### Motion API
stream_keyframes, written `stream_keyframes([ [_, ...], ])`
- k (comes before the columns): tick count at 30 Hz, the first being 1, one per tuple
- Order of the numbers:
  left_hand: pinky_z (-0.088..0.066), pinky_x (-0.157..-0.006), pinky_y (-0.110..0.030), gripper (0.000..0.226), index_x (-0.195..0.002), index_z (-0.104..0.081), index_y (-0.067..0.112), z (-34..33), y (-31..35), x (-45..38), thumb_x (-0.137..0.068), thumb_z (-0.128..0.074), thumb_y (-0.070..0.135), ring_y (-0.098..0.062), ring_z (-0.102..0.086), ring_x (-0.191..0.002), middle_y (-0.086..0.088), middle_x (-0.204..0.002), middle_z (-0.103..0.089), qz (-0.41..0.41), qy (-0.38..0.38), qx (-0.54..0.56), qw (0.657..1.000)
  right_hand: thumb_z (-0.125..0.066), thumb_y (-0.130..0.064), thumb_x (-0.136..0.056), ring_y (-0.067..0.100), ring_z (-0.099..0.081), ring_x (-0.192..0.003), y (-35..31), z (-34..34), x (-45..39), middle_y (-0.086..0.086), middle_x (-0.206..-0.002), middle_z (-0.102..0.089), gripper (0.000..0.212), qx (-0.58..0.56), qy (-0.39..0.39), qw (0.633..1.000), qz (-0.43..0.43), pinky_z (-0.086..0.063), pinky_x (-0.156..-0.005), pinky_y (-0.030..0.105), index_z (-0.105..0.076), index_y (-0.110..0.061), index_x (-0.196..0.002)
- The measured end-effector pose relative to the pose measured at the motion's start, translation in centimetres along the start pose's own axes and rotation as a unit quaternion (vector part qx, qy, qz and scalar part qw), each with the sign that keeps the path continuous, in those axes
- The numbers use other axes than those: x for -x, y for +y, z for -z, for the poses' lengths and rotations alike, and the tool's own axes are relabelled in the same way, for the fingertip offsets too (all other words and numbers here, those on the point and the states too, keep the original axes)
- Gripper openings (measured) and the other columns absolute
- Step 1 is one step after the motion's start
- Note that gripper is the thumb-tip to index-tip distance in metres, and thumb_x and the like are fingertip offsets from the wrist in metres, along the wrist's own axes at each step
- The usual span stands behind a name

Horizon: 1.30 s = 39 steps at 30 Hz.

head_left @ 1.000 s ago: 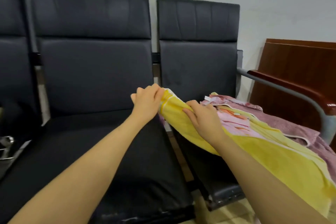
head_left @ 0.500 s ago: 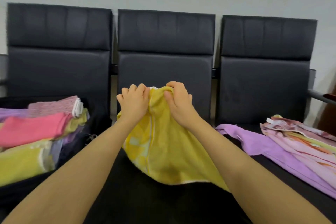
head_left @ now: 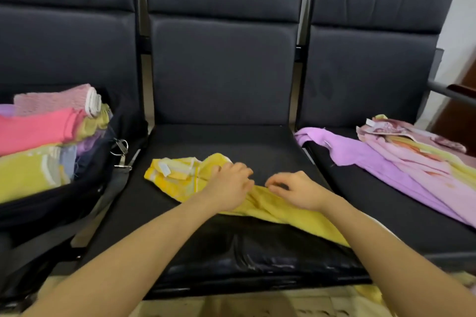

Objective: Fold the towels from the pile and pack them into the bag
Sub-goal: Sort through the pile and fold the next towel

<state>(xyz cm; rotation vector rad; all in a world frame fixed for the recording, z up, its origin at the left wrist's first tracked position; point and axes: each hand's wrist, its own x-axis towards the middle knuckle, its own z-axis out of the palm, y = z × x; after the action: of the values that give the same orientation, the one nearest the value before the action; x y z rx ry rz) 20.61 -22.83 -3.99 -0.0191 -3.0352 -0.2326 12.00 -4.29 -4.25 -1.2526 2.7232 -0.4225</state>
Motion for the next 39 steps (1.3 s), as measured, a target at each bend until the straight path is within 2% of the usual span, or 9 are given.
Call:
stream_keyframes([
  [3,-0.004,-0.114,-0.046,0.051,-0.151,-0.019,0.030,-1.9,0.9,1.2,-0.103,-0.016,0.045,-0.024,-0.008,-0.146,0.003,-0.160,-0.009,-0.029,-0.172,-0.058,0.983,-0.029,-0.053,-0.098,0.004,-0.025,-0.142,1.0,-1.3,2.3,-0.016,-0.151,-0.034,0.053,0.074,-0.113,0.991,-0.017,-0.009,-0.116,0.030,-0.036,-0.031,-0.146],
  [6,0.009,-0.114,-0.049,0.052,-0.152,-0.005,0.034,-3.3,-0.7,1.6,-0.102,-0.007,0.048,-0.020,0.004,-0.148,0.007,-0.161,0.001,0.003,-0.223,-0.057,0.973,0.005,-0.071,-0.075,0.000,0.000,-0.146,0.3,-2.6,2.9,-0.020,-0.158,-0.011,0.090,0.106,-0.145,0.984,-0.008,0.012,-0.114,0.033,-0.017,-0.032,-0.152],
  [9,0.014,-0.114,-0.050,0.051,-0.151,0.000,0.037,-4.1,-3.2,1.6,-0.102,-0.005,0.047,-0.017,0.008,-0.147,0.009,-0.160,0.004,0.013,-0.204,-0.085,0.975,-0.001,-0.062,-0.092,0.000,0.005,-0.145,-1.1,-4.3,1.1,-0.018,-0.159,-0.003,0.070,0.088,-0.138,0.986,-0.029,0.016,-0.115,0.036,-0.011,-0.031,-0.153],
  [16,0.014,-0.114,-0.052,0.051,-0.152,0.000,0.037,-4.4,-7.9,0.7,-0.102,-0.009,0.047,-0.020,0.011,-0.147,0.008,-0.160,0.005,0.056,-0.151,-0.124,0.979,-0.034,-0.064,-0.093,0.012,-0.025,-0.138,-3.8,-7.1,-3.8,-0.014,-0.151,-0.031,0.062,0.040,-0.010,0.996,-0.073,-0.009,-0.109,0.037,-0.033,-0.033,-0.146],
  [22,-0.015,-0.098,-0.035,0.038,-0.127,-0.055,0.027,-3.8,-7.0,1.1,-0.100,-0.033,0.043,-0.015,-0.039,-0.124,0.010,-0.131,-0.052,-0.009,0.016,-0.031,0.999,-0.052,-0.044,-0.093,0.010,-0.046,-0.104,-3.9,-7.0,-5.0,-0.013,-0.109,-0.056,0.023,-0.004,0.134,0.987,-0.083,-0.014,-0.079,0.028,-0.064,-0.031,-0.108],
  [26,-0.016,-0.092,-0.031,0.030,-0.113,-0.058,0.026,-5.0,-6.3,2.0,-0.100,-0.038,0.044,-0.012,-0.042,-0.115,0.013,-0.117,-0.055,-0.005,-0.019,0.035,0.999,-0.048,-0.034,-0.098,0.016,-0.054,-0.083,-3.2,-5.2,-4.9,-0.004,-0.081,-0.059,0.014,-0.144,0.240,0.949,-0.147,-0.016,-0.077,0.026,-0.055,-0.023,-0.092],
  [30,-0.013,-0.082,-0.030,0.023,-0.103,-0.056,0.022,-5.3,-6.2,1.5,-0.102,-0.036,0.032,-0.012,-0.040,-0.114,0.014,-0.103,-0.055,0.029,0.047,0.058,0.997,-0.039,-0.032,-0.102,0.024,-0.054,-0.076,-2.2,-3.8,-4.7,0.001,-0.070,-0.058,0.019,-0.115,0.268,0.939,-0.180,-0.017,-0.077,0.028,-0.049,-0.018,-0.093],
  [35,-0.013,-0.090,-0.032,0.030,-0.112,-0.057,0.028,-5.4,-6.4,1.5,-0.095,-0.045,0.049,-0.009,-0.036,-0.117,0.016,-0.111,-0.056,-0.001,0.027,0.041,0.999,-0.042,-0.025,-0.100,0.024,-0.056,-0.094,-0.5,-3.9,-5.1,0.003,-0.102,-0.062,0.017,0.007,0.237,0.943,-0.233,-0.025,-0.085,0.037,-0.053,-0.017,-0.109],
  [39,-0.010,-0.080,-0.028,0.021,-0.100,-0.060,0.025,-6.0,-6.0,0.8,-0.098,-0.045,0.038,-0.011,-0.039,-0.114,0.012,-0.105,-0.058,0.021,0.069,0.072,0.995,-0.042,-0.030,-0.100,0.022,-0.042,-0.112,0.1,-4.2,-4.7,0.002,-0.120,-0.050,0.029,0.040,0.213,0.962,-0.167,-0.021,-0.094,0.036,-0.056,-0.022,-0.125],
])
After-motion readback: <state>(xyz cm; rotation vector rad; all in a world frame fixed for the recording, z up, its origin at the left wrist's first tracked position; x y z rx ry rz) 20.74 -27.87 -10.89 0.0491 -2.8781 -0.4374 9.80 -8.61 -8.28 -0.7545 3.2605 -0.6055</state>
